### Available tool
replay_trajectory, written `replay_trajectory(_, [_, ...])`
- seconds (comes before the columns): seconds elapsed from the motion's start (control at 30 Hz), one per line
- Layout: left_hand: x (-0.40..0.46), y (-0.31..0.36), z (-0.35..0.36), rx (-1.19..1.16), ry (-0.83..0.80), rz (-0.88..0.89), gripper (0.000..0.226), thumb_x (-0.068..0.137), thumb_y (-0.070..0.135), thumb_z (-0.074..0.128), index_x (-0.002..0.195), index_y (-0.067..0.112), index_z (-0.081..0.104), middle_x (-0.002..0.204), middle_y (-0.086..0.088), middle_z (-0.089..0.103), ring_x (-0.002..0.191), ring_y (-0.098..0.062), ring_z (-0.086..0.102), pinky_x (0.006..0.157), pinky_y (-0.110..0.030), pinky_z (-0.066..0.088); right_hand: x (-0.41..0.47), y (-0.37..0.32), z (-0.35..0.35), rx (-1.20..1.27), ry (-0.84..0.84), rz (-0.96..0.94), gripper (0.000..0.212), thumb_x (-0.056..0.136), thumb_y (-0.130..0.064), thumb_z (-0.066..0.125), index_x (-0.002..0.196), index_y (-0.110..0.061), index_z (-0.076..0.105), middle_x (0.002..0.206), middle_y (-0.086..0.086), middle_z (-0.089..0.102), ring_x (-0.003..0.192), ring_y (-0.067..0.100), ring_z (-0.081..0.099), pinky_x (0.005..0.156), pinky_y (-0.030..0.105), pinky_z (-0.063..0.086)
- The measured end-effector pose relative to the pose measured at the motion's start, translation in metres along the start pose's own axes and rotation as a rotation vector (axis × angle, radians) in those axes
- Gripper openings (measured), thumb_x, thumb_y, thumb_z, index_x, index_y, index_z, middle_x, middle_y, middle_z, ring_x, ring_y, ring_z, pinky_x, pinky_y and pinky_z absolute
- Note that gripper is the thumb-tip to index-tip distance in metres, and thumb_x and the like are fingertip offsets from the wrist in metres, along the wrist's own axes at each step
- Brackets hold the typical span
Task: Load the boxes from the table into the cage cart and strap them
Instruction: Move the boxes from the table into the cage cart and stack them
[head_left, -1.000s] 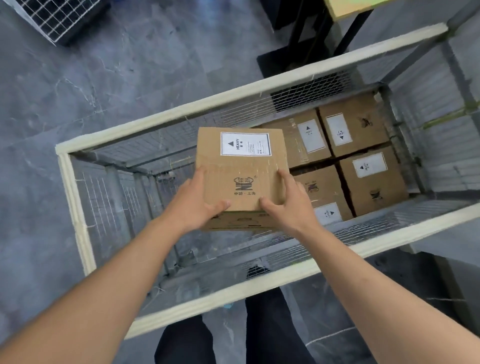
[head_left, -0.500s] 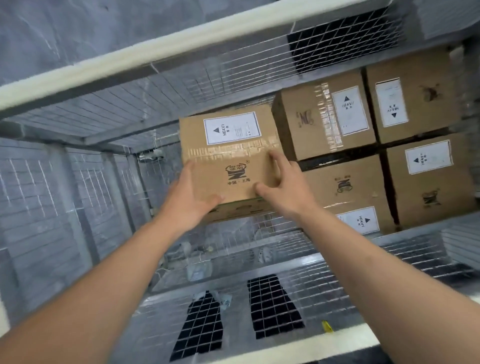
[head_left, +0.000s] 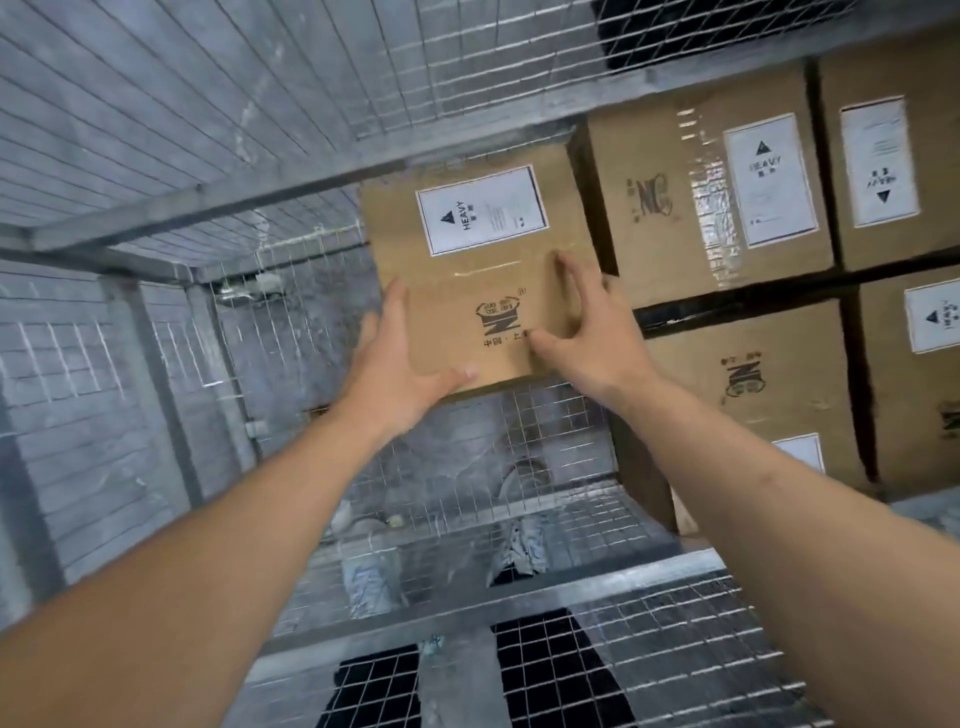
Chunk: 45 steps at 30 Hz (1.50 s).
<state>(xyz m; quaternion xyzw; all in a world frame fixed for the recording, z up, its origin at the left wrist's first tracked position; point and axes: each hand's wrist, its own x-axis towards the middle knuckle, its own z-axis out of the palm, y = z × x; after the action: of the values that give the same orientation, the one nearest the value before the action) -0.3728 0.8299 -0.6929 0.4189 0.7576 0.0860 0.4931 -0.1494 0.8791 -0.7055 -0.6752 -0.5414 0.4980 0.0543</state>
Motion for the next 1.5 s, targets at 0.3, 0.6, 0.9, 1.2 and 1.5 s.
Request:
replay_trajectory(0.3, [-0.009, -0.002, 0.009, -0.056, 0.059, -0.002, 0.126, 0.073, 0.038, 0.089, 0.162, 0.048, 0.001, 0.160, 0.004, 0.028, 0.148, -0.018, 0.030, 0.120, -0.053, 0.029, -0.011, 0.006, 0.002, 0.027, 0.043, -0.084, 0.093, 0.087, -0.031, 0.078, 0.157, -0.053, 0.021, 0.157, -0.005, 0.028, 0.136, 0.017, 0.041, 0.113, 0.038, 0.040])
replay_trajectory(0.6, [0.008, 0.007, 0.016, 0.087, 0.085, 0.025, 0.113, 0.084, 0.036, 0.082, 0.166, 0.034, 0.004, 0.169, 0.005, -0.008, 0.157, -0.025, 0.012, 0.125, -0.054, 0.014, 0.009, 0.004, 0.012, -0.261, 0.046, -0.107, 0.088, 0.094, -0.036, 0.073, 0.160, -0.048, 0.017, 0.170, -0.005, -0.019, 0.159, 0.029, 0.005, 0.120, 0.047, 0.032])
replay_trajectory(0.9, [0.019, -0.002, 0.021, 0.729, -0.017, 0.367, 0.068, 0.107, 0.044, 0.042, 0.162, 0.042, 0.002, 0.170, 0.005, -0.022, 0.157, -0.027, -0.021, 0.128, -0.046, -0.009, 0.018, 0.002, 0.017, -0.687, 0.075, -0.319, 0.062, 0.106, -0.043, 0.050, 0.162, -0.030, 0.027, 0.173, 0.009, 0.008, 0.159, 0.034, 0.003, 0.128, 0.047, 0.011])
replay_trajectory(1.2, [0.004, 0.040, -0.016, 0.822, -0.110, 0.425, 0.068, 0.105, 0.039, 0.055, 0.164, 0.026, 0.023, 0.173, -0.007, 0.010, 0.158, -0.037, 0.012, 0.128, -0.048, 0.011, -0.004, -0.039, -0.005, -0.660, -0.011, -0.277, 0.060, 0.103, -0.034, 0.059, 0.156, -0.022, 0.037, 0.168, 0.011, 0.027, 0.154, 0.035, 0.026, 0.125, 0.047, 0.025])
replay_trajectory(1.5, [-0.080, 0.112, -0.098, 0.862, -0.099, 0.572, 0.056, 0.105, 0.044, 0.049, 0.155, 0.021, 0.041, 0.164, -0.005, 0.033, 0.150, -0.030, 0.031, 0.123, -0.050, 0.031, -0.108, -0.124, -0.050, -0.566, 0.073, -0.291, 0.053, 0.107, -0.042, 0.048, 0.154, -0.018, 0.046, 0.157, 0.007, 0.046, 0.143, 0.027, 0.043, 0.115, 0.043, 0.037])
